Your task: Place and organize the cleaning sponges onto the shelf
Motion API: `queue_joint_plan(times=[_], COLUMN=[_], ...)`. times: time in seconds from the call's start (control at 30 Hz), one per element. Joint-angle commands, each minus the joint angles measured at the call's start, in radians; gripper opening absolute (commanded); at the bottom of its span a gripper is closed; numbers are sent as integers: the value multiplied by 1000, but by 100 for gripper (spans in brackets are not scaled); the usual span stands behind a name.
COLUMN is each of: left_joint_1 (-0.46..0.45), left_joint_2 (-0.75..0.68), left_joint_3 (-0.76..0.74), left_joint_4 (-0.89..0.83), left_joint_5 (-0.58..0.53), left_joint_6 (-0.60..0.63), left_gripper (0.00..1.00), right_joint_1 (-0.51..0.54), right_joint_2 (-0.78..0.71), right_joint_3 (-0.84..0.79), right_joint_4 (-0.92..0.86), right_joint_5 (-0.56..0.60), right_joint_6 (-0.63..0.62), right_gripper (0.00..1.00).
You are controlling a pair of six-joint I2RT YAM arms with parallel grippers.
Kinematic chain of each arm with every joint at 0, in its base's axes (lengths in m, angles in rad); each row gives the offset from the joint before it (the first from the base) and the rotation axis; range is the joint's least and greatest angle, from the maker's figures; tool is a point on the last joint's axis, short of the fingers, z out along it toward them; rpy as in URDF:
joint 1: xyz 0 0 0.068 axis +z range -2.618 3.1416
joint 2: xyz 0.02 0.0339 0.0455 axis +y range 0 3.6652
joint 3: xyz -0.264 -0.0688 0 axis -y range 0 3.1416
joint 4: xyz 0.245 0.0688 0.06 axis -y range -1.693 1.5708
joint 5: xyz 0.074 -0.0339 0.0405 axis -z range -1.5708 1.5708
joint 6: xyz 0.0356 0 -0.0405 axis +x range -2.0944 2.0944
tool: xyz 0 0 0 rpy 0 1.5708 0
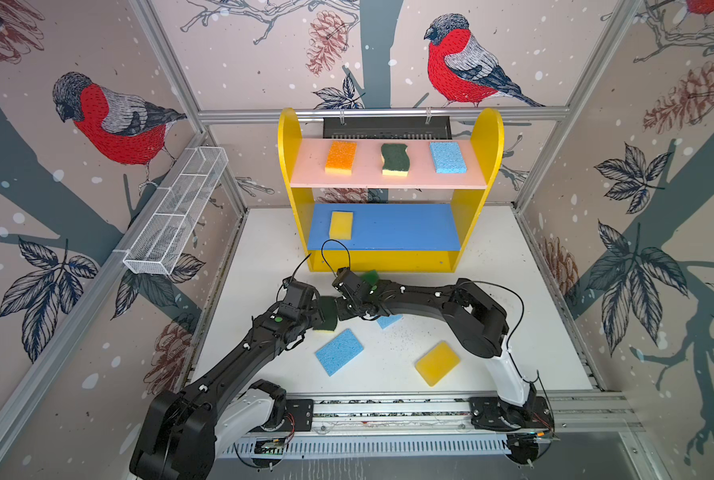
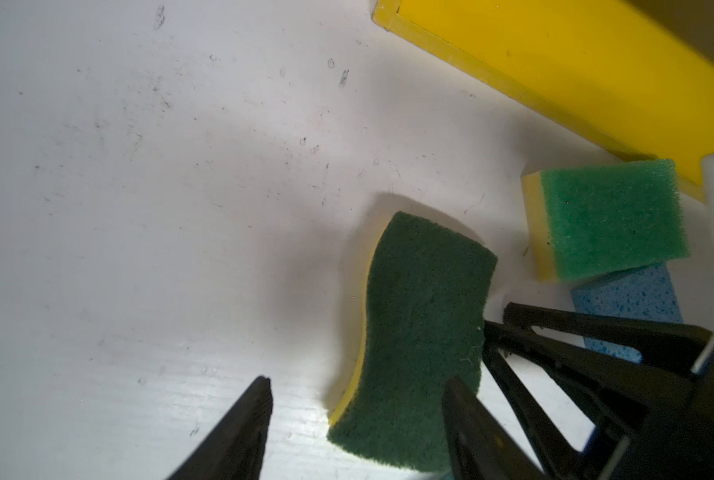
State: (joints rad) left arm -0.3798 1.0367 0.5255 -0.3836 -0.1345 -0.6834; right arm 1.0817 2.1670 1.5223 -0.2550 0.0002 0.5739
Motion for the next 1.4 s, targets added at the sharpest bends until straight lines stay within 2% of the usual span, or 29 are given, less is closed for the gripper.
queue_joint_plan(times=[0.0, 0.3, 0.67, 0.87, 1.1, 1.37], left_joint_1=[3, 2, 3, 2, 2, 2], left_joint_2=[-4, -17, -66, -98, -122, -120], left_joint_3=[-1, -3, -7, -7, -14, 2], left_joint_4=[2, -9, -20, -20, -23, -36], left_joint_5=[-19, -37, -52, -51, -45, -52], left_joint_6=[-11, -20, -16, -2, -1, 5], left_gripper=[67, 67, 67, 69, 70, 72], right_joint_1=[1, -5, -2, -2, -3, -4], right_joint_2=[6, 25, -24, -111, -216, -387], right_joint_3=[15, 57, 50, 3, -83, -250], right_joint_4=[17, 4, -18, -39, -35, -23], right_joint_5=[-5, -34, -18, 54, 79, 139], right_joint_6=[-26, -58, -99, -121, -116, -103], right_gripper=[36, 36, 39, 41, 42, 44])
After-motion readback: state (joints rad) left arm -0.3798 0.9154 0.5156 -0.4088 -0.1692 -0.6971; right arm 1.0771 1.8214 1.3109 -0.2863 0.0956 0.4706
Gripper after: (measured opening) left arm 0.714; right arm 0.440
